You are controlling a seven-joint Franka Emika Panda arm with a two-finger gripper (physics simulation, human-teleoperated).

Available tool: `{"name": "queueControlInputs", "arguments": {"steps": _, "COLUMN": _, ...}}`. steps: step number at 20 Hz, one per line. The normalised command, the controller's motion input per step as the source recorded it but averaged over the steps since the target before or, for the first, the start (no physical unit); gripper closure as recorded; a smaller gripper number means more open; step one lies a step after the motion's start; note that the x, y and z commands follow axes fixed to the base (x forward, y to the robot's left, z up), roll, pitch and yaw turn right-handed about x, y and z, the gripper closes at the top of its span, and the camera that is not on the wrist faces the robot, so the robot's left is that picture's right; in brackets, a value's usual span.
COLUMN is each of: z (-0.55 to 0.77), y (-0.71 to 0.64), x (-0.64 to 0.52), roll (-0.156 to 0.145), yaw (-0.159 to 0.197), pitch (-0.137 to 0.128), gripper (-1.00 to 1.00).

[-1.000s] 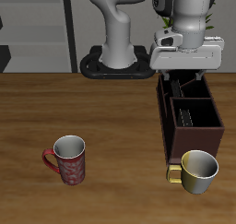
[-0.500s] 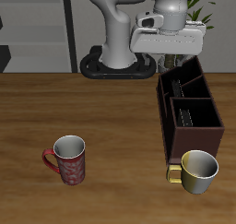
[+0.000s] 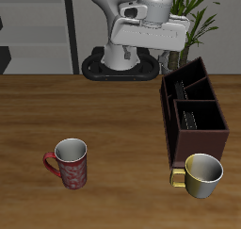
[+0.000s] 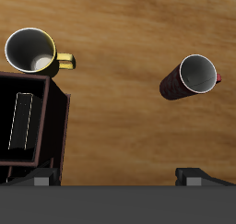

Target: Place the black book into the left desk caddy's front compartment and place the yellow book into the left desk caddy's right compartment and place the red mug into the left desk caddy's left compartment

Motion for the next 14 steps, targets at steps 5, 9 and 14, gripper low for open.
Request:
{"name": "queueControlInputs", "arguments": {"steps": 5, "z": 0.2, "y": -0.32, "x": 0.11, "roll": -0.028, "yaw": 0.005, "pitch": -0.015, "gripper": -1.0}}
{"name": "queueControlInputs", "arguments": {"steps": 9, "z": 0.21, "y": -0.28, "x": 0.21, "roll": -0.002, "yaw": 0.019, "pitch": -0.02, "gripper": -1.0}}
{"name": "queueControlInputs", "arguments": {"steps": 14, "z": 0.06, "y": -0.27, "x": 0.22, "roll": -0.021, "yaw": 0.013, "pitch": -0.004, "gripper": -1.0}}
